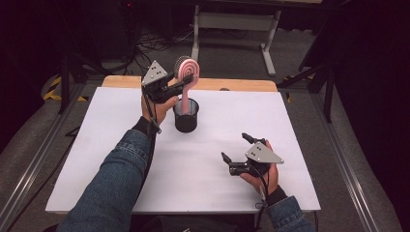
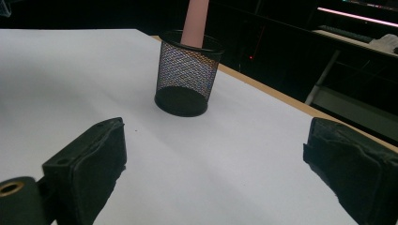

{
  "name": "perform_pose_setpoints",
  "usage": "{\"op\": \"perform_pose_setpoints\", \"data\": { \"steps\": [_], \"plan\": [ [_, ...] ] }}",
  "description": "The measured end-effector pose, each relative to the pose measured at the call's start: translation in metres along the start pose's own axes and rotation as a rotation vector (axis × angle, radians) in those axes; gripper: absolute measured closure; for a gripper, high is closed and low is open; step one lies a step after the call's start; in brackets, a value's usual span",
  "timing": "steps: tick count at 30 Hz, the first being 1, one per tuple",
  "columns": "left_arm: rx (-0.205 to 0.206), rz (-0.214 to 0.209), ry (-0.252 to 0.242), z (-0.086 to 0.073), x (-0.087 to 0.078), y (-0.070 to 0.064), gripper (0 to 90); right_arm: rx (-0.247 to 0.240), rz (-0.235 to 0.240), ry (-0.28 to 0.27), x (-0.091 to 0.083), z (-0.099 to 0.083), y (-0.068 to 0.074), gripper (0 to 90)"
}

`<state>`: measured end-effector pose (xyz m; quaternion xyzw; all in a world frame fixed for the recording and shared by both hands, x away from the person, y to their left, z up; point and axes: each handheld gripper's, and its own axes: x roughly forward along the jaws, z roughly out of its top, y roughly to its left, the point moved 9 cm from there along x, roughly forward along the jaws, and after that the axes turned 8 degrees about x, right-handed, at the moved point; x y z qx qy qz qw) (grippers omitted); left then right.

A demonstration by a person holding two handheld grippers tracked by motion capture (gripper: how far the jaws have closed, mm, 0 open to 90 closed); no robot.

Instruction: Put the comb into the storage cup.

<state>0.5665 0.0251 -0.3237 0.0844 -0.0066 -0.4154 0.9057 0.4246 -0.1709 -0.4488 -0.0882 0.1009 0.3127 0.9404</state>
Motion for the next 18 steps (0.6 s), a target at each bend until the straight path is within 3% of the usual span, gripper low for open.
{"op": "perform_pose_setpoints", "data": {
  "steps": [18],
  "plan": [
    [-0.061, -0.023, 0.036, -0.034, 0.003, -0.010, 62.5, -0.007, 0.011, 0.010, 0.002, -0.001, 0.003, 6.7]
  ]
}}
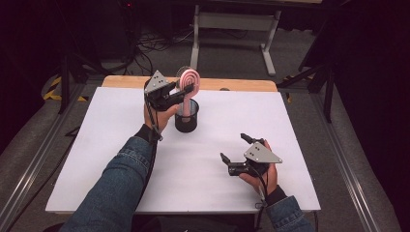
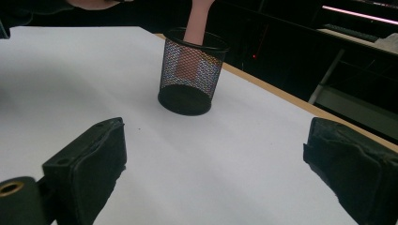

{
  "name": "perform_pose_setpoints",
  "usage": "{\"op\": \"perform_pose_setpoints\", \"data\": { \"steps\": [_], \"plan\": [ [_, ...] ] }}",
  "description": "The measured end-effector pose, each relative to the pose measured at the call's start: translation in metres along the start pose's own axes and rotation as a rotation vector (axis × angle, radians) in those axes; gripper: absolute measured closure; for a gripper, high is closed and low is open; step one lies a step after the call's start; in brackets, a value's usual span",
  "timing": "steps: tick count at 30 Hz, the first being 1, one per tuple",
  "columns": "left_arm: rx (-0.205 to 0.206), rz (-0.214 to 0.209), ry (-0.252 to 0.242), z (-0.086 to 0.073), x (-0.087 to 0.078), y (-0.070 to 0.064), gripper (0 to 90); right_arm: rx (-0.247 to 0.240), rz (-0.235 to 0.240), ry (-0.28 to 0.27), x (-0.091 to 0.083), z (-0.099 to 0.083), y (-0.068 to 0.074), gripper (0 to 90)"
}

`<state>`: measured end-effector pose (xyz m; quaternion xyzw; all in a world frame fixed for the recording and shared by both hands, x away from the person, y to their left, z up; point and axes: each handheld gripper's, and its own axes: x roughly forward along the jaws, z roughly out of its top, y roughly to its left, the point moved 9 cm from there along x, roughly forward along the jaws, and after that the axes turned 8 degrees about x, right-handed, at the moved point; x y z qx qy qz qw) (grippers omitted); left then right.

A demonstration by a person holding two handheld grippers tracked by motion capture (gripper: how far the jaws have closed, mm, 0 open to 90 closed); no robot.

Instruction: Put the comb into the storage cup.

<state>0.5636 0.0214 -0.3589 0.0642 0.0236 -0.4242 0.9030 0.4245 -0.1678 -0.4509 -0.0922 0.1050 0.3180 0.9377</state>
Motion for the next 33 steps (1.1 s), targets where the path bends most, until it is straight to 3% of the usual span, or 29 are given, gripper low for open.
{"op": "perform_pose_setpoints", "data": {
  "steps": [12, 33],
  "plan": [
    [-0.038, -0.026, -0.001, -0.012, 0.000, -0.005, 62.5, -0.003, 0.012, 0.006, 0.001, -0.001, 0.002, 10.1],
    [-0.052, -0.030, 0.031, -0.024, 0.002, -0.004, 62.2, -0.001, 0.008, 0.009, 0.001, -0.002, 0.001, 8.7]
  ]
}}
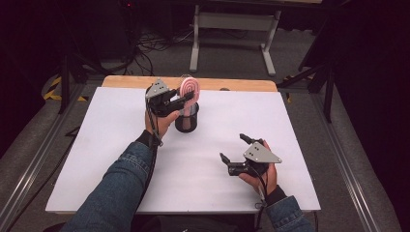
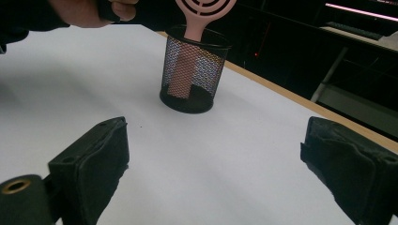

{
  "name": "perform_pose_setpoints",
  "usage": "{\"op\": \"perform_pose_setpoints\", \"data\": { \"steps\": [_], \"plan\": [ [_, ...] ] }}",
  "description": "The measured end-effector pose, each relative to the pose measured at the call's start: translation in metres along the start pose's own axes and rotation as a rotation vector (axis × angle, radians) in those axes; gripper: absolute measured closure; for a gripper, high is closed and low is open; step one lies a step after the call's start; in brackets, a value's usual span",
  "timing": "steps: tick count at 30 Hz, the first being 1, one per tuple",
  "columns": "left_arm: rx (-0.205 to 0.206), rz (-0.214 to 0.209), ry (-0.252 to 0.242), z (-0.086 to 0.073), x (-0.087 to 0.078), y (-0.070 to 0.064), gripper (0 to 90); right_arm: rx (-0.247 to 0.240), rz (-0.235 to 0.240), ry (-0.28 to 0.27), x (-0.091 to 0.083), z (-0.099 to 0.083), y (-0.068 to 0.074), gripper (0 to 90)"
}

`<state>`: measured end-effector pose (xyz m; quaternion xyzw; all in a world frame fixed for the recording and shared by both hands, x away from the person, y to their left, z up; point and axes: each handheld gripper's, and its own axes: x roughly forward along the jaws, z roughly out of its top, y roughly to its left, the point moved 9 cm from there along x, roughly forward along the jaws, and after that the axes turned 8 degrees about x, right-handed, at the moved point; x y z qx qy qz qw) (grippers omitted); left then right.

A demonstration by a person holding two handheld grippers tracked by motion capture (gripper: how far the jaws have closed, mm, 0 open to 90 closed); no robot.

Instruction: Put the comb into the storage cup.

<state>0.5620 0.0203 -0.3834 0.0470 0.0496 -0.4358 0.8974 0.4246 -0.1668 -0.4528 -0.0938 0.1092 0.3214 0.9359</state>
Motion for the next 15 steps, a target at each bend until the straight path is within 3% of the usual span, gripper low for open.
{"op": "perform_pose_setpoints", "data": {
  "steps": [15],
  "plan": [
    [-0.005, -0.003, 0.003, -0.0043, 0.0007, -0.0001, 61.8, -0.004, 0.002, 0.006, 0.0010, -0.0010, 0.0010, 8.5]
  ]
}}
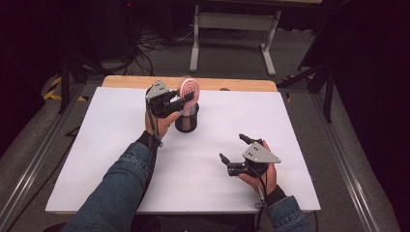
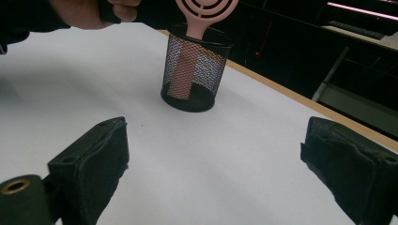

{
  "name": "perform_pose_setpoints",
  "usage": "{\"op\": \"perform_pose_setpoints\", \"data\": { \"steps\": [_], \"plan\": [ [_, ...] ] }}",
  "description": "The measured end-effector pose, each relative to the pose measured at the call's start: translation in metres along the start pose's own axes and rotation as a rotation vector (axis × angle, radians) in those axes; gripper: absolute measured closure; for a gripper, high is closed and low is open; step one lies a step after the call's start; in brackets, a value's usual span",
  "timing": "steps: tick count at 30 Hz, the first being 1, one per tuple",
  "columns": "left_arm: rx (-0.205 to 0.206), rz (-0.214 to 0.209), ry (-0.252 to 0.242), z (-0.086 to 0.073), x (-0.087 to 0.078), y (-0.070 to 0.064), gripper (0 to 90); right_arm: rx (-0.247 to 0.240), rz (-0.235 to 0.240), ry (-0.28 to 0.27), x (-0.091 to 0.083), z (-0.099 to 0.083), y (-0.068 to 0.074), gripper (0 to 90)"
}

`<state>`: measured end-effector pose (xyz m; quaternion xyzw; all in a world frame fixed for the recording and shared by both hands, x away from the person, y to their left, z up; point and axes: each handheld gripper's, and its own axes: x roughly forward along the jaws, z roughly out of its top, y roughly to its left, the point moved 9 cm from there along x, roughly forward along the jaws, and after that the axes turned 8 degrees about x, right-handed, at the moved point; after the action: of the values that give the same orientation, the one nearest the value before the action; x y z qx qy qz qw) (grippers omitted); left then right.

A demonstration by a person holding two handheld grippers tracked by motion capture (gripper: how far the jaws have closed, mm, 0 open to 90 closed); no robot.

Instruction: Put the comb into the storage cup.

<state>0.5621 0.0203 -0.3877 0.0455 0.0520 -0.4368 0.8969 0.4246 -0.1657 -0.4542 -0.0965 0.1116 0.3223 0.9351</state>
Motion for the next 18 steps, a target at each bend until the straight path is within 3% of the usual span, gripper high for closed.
{"op": "perform_pose_setpoints", "data": {
  "steps": [5, 13, 18],
  "plan": [
    [0.015, 0.020, 0.010, 0.001, -0.001, 0.003, 61.0, -0.001, 0.000, 0.001, 0.000, 0.000, 0.000, 8.5],
    [0.065, 0.077, 0.019, 0.010, -0.010, 0.010, 48.7, -0.001, 0.003, 0.007, 0.001, -0.001, 0.000, 8.4],
    [0.101, 0.099, 0.033, 0.016, -0.016, 0.012, 46.6, -0.002, 0.003, 0.008, 0.001, -0.001, 0.000, 8.3]
  ]
}}
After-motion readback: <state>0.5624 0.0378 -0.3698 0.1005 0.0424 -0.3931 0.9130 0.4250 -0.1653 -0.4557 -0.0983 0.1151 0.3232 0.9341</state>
